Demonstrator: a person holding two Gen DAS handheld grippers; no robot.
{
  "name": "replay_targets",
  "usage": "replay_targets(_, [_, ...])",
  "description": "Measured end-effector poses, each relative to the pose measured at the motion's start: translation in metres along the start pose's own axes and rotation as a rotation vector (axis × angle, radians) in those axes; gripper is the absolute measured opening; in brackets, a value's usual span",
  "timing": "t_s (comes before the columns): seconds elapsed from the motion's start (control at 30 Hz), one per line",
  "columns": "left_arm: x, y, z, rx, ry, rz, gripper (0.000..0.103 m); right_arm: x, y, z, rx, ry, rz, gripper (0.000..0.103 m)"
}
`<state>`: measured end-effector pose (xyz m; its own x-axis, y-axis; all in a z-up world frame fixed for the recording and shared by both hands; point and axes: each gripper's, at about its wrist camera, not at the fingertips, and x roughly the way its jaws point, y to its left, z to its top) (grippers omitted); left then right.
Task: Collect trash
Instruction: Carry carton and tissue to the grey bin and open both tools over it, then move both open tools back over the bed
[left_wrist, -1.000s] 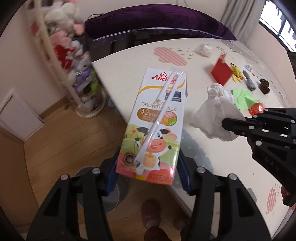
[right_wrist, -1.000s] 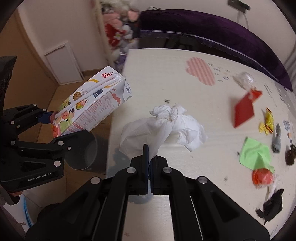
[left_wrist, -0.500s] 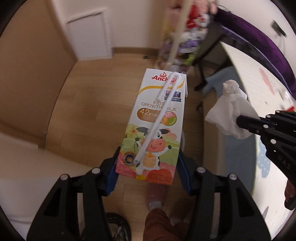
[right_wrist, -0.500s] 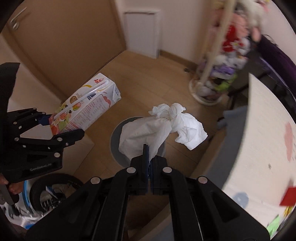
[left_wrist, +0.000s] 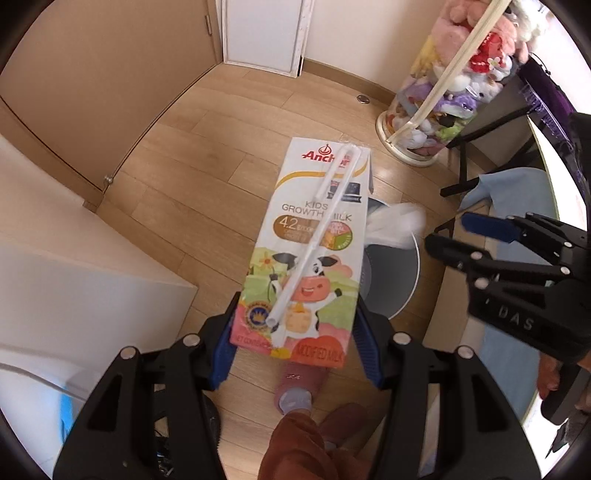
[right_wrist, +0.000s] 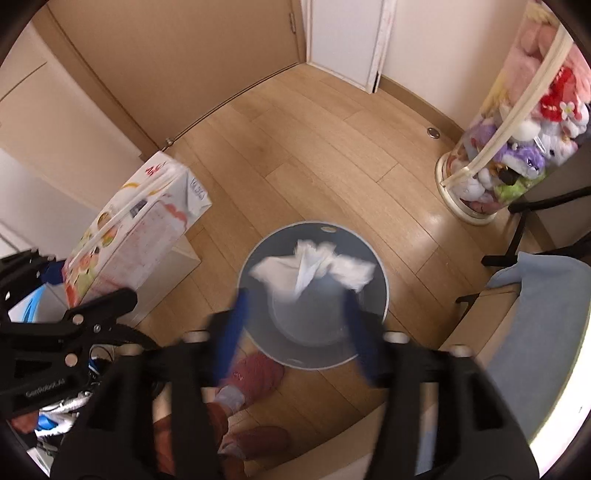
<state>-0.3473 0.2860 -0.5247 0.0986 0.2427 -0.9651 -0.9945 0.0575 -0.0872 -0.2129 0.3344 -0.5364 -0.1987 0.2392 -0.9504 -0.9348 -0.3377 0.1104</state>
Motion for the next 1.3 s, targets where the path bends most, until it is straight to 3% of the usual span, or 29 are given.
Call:
replay_targets(0.27, [0.009, -0.018, 0.001, -0.016, -0.004, -0.032, 0.056, -0.007, -0.030, -0.011, 0.079, 0.012, -0.036, 0.058])
replay_targets(0.47, [0.024, -0.043, 0.007, -0.034, 0.006, -0.097, 0.056, -0.019, -0.054, -0.026, 0.126, 0.014, -0.061, 0.058])
replay_targets(0.57, [0.033, -0.052, 0.009, -0.048, 0.024, -0.122, 0.069, -0.021, -0.066, -0.034, 0.148, 0.015, -0.048, 0.058])
replay_targets(0.6, [0.036, -0.055, 0.010, -0.052, 0.025, -0.112, 0.077, -0.022, -0.069, -0.036, 0.154, 0.014, -0.045, 0.059])
replay_targets(0.73, [0.041, -0.066, 0.011, -0.003, 0.031, -0.047, 0.078, -0.025, -0.080, -0.044, 0.178, 0.014, -0.060, 0.059])
replay_targets(0.93, [0.034, -0.072, 0.017, 0.035, 0.056, -0.030, 0.078, -0.038, -0.089, -0.051, 0.241, 0.009, -0.069, 0.059])
replay_targets(1.1, [0.013, -0.094, 0.033, 0.163, 0.042, -0.022, 0.078, -0.067, -0.103, -0.054, 0.331, -0.025, -0.094, 0.059])
replay_targets(1.3, [-0.031, -0.156, 0.058, 0.456, -0.046, -0.055, 0.080, -0.126, -0.137, -0.077, 0.527, -0.105, -0.198, 0.068])
